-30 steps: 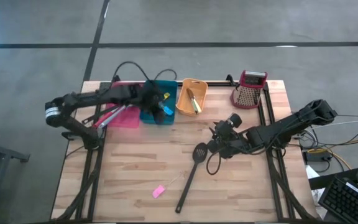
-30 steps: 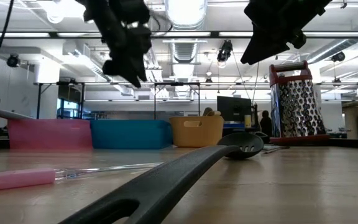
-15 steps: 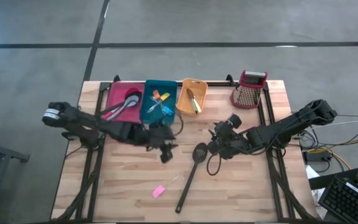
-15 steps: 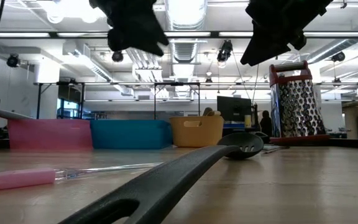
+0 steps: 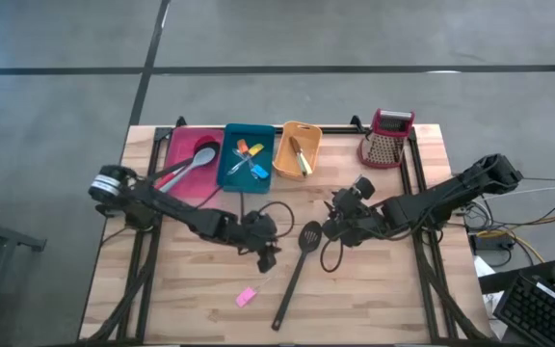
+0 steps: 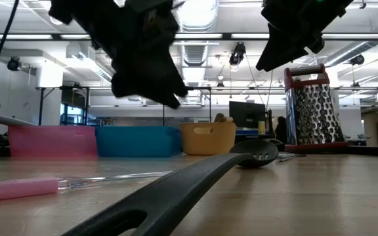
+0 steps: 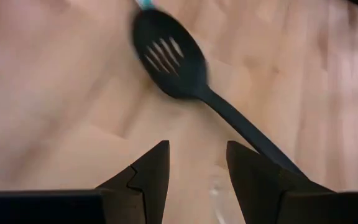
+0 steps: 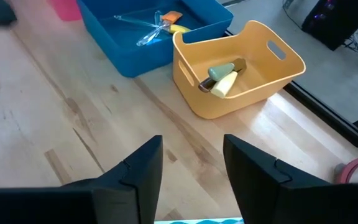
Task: Pick & Place Kitchen Items
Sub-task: Put the black serving spoon into the pink bin
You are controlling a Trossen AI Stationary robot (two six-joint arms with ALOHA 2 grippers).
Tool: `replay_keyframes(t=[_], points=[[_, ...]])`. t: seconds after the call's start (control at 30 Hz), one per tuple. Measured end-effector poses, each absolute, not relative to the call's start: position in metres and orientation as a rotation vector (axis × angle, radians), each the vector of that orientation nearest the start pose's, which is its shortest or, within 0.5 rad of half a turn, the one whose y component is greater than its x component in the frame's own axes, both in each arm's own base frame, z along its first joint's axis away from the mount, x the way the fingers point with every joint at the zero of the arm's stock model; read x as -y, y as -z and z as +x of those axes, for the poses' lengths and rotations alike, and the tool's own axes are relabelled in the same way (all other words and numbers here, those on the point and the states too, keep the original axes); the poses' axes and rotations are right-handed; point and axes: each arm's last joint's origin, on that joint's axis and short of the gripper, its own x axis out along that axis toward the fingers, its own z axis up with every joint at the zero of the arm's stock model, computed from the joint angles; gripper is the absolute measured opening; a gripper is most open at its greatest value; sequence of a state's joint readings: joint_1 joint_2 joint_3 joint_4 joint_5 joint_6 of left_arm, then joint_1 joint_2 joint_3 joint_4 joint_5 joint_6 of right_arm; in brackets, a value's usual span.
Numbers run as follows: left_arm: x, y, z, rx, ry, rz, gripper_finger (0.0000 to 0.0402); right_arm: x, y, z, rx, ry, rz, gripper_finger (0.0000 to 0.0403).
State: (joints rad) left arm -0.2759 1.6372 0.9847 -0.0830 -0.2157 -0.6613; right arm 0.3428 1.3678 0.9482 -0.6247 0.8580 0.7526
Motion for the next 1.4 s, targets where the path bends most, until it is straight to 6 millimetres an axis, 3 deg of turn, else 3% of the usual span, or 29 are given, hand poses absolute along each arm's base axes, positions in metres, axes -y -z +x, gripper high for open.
replay_keyframes(t=[0.33,0.73,0.93,1.4], points=[[0.098,-0.166,0.352,-0.713,-0.039,-0.572,0.0163,-0.066,-0.242,0.251,-0.634,0.739,0.096,0.0128],[0.105,-0.152,0.367,-0.74,0.031,-0.587,0.0163,-0.066,-0.242,0.25,-0.637,0.739,0.094,0.0109],[0.107,-0.135,0.376,-0.814,0.076,-0.597,0.0163,-0.066,-0.241,0.25,-0.642,0.737,0.098,0.0101],[0.105,-0.137,0.385,-0.832,0.186,-0.642,0.0163,-0.066,-0.239,0.25,-0.654,0.728,0.106,0.0086]])
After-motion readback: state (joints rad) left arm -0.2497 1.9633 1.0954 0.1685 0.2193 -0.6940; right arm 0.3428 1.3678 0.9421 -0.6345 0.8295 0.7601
